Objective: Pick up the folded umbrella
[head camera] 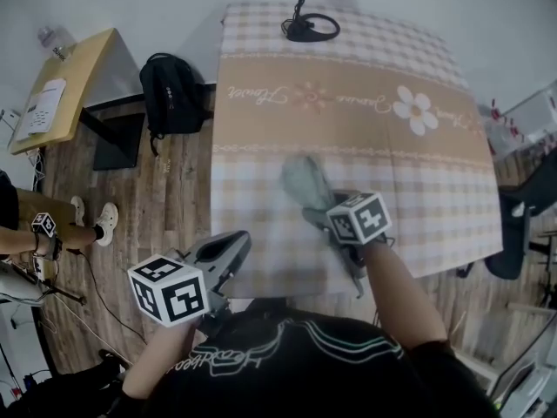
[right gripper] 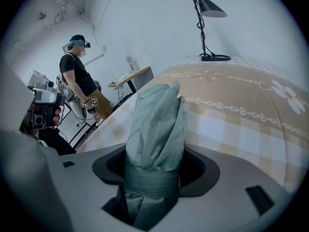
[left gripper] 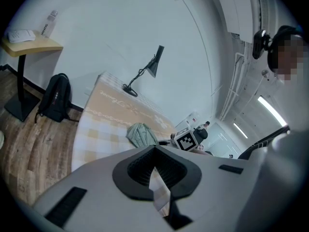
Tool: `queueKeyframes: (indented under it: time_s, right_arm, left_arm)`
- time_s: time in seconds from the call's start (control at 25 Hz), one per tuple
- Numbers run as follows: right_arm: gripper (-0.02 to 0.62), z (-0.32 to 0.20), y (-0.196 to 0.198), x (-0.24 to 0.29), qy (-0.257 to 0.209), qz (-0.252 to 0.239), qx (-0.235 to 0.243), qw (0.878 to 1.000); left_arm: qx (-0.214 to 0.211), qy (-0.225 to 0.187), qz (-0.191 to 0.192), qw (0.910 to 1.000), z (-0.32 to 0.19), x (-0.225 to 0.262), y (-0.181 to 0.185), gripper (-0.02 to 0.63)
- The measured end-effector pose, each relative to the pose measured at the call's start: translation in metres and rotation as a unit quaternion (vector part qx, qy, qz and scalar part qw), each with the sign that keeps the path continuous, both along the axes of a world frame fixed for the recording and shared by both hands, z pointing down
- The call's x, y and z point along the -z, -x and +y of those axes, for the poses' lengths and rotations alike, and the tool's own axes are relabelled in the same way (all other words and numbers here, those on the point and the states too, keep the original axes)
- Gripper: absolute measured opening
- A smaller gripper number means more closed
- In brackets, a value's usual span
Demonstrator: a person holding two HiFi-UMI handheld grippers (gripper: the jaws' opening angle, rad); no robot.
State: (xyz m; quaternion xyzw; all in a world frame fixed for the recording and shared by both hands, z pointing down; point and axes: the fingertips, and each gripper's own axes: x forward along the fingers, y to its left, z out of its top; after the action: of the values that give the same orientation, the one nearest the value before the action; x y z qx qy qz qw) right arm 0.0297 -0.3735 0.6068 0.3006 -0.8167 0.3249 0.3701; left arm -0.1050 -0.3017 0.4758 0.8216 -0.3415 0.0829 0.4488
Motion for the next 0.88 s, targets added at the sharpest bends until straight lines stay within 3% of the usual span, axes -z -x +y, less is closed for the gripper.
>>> queueKeyframes:
  time_s: [0.24, 0.52, 0.88]
  right_arm:
    - [0.287, 0.01, -0.007, 0.002, 0.028, -0.03, -0.027, 0.999]
    - [0.287, 0.025, -0.023, 0.024, -0.008, -0.043, -0.049, 0.998]
    - [0.287, 0.063, -0.032, 0.083, -0.061, -0.11, -0.063, 0.99]
  left_arm:
    - [0.012, -0.001, -0.006, 0.9999, 0.012, 0.002, 0.0, -0.003]
    - [0.016, -0.01, -0.005, 0.9998, 0.027, 0.012, -0.011, -0.003]
    - [0.008, -0.035, -0.003, 0.9994, 0.052, 0.034, -0.036, -0.003]
